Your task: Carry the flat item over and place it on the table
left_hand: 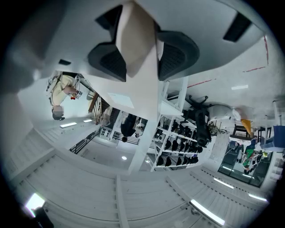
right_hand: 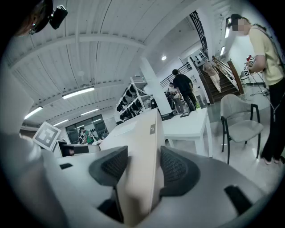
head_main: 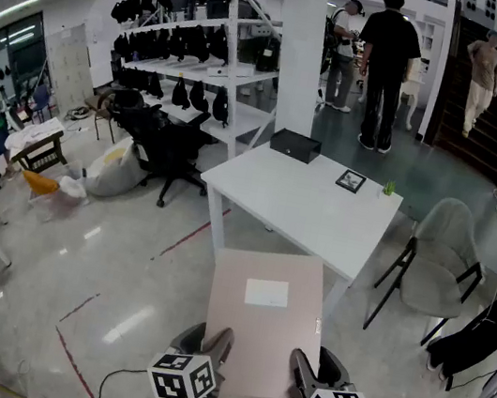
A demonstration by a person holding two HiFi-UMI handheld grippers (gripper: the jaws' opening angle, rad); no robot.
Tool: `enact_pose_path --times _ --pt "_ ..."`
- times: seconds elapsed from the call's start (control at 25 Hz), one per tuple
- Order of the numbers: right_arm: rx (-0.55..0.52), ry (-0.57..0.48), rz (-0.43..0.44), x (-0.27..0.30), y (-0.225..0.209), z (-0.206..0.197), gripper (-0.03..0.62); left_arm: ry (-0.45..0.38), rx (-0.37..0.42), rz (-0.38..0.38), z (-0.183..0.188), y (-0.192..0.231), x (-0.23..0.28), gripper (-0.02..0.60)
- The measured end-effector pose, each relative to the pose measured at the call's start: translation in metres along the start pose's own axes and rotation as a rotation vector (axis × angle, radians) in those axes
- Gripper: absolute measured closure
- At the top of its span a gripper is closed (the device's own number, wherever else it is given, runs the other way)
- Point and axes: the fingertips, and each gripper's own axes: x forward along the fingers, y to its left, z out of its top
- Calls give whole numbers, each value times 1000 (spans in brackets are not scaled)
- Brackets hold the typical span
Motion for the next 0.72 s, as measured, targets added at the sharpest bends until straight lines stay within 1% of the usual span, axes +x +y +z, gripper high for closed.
enact_pose_path --times 0.32,0.72 --pt "1 -12 0 3 -6 4 368 -7 -2 -2 2 -4 6 348" --pt "-6 -31 33 12 -25 14 368 -39 11 21 5 -15 21 348"
